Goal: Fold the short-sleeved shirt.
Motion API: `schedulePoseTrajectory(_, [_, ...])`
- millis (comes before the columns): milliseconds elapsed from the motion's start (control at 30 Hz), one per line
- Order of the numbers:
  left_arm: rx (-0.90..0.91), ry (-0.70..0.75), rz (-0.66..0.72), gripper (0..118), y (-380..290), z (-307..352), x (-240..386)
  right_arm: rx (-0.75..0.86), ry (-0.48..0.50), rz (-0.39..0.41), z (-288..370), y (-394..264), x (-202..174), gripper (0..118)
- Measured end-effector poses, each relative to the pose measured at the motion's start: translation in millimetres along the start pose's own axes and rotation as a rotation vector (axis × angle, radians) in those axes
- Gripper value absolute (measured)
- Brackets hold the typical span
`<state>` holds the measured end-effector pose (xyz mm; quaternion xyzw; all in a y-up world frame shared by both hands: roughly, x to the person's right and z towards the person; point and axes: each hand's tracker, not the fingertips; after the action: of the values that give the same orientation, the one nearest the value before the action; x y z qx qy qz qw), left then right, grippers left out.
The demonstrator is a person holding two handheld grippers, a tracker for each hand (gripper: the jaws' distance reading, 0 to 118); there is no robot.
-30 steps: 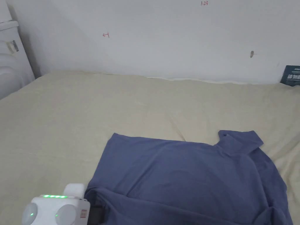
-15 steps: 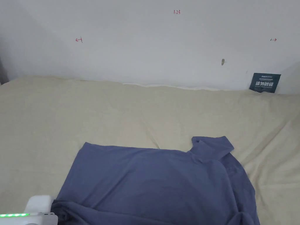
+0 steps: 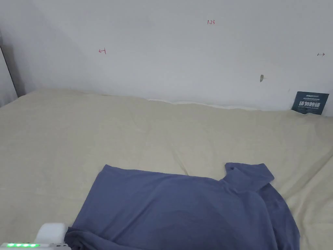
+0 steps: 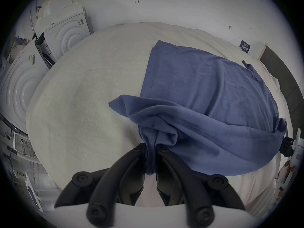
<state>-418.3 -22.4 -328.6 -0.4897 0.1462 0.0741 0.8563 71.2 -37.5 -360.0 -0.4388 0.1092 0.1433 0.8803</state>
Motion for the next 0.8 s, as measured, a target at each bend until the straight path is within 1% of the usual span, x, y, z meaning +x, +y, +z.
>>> schedulePoseTrajectory(33, [-0.001,-0.004,0.003,13,0.4,1.8,-0.4,-0.018,-0.031,0.026,2.3,2.0,-4.7,23])
schedulePoseTrajectory(67, [0.004,-0.005,0.0,13,-0.4,3.0,-0.1,-0.023,-0.016,0.039,3.0,3.2,-7.3,21])
schedulePoseTrajectory(100, [0.011,0.0,-0.012,13,-2.1,11.4,4.9,-0.017,-0.013,0.008,4.8,4.0,-6.2,19])
schedulePoseTrajectory(133, [0.008,-0.005,-0.019,13,-1.7,14.0,4.5,-0.028,0.002,-0.066,7.7,6.4,-3.2,18])
schedulePoseTrajectory(167, [0.01,-0.011,-0.023,13,-1.8,17.1,3.4,-0.029,0.018,-0.106,10.6,8.4,9.4,17])
schedulePoseTrajectory(233, [0.021,-0.035,-0.016,13,-1.4,29.7,0.2,0.029,0.029,-0.172,25.9,12.6,18.1,14])
schedulePoseTrajectory(267, [0.033,-0.05,-0.01,13,-1.0,36.3,-2.6,0.03,0.049,-0.191,31.9,14.2,25.3,14])
schedulePoseTrajectory(300, [0.034,-0.056,-0.006,13,-0.3,43.0,-5.3,0.019,0.064,-0.192,36.5,13.9,33.7,14])
schedulePoseTrajectory(367, [0.066,-0.057,-0.012,13,-5.7,45.0,-11.2,0.043,0.092,-0.252,47.0,11.8,42.6,13])
schedulePoseTrajectory(400, [0.061,-0.06,-0.023,13,-7.9,48.9,-12.8,0.041,0.107,-0.267,53.5,8.3,48.3,13])
schedulePoseTrajectory(533, [0.043,-0.065,-0.053,13,-30.4,61.2,-16.9,0.047,0.128,-0.33,76.2,-9.7,58.0,13])
schedulePoseTrajectory(600, [0.024,-0.037,-0.063,13,-53.7,66.6,-16.0,0.04,0.131,-0.31,90.0,-26.7,53.3,13])
schedulePoseTrajectory(667, [-0.007,-0.03,-0.082,13,-76.3,64.8,-19.5,0.014,0.118,-0.262,97.3,-45.4,47.5,13])
schedulePoseTrajectory(700, [-0.024,-0.035,-0.081,13,-89.0,64.7,-22.5,-0.007,0.114,-0.251,97.6,-56.7,44.8,13])
schedulePoseTrajectory(767, [-0.036,-0.044,-0.071,13,-107.2,60.4,-29.7,-0.046,0.119,-0.256,95.5,-76.5,42.4,13])
schedulePoseTrajectory(800, [-0.041,-0.057,-0.055,13,-114.7,57.8,-33.2,-0.057,0.127,-0.257,93.2,-84.6,40.7,16])
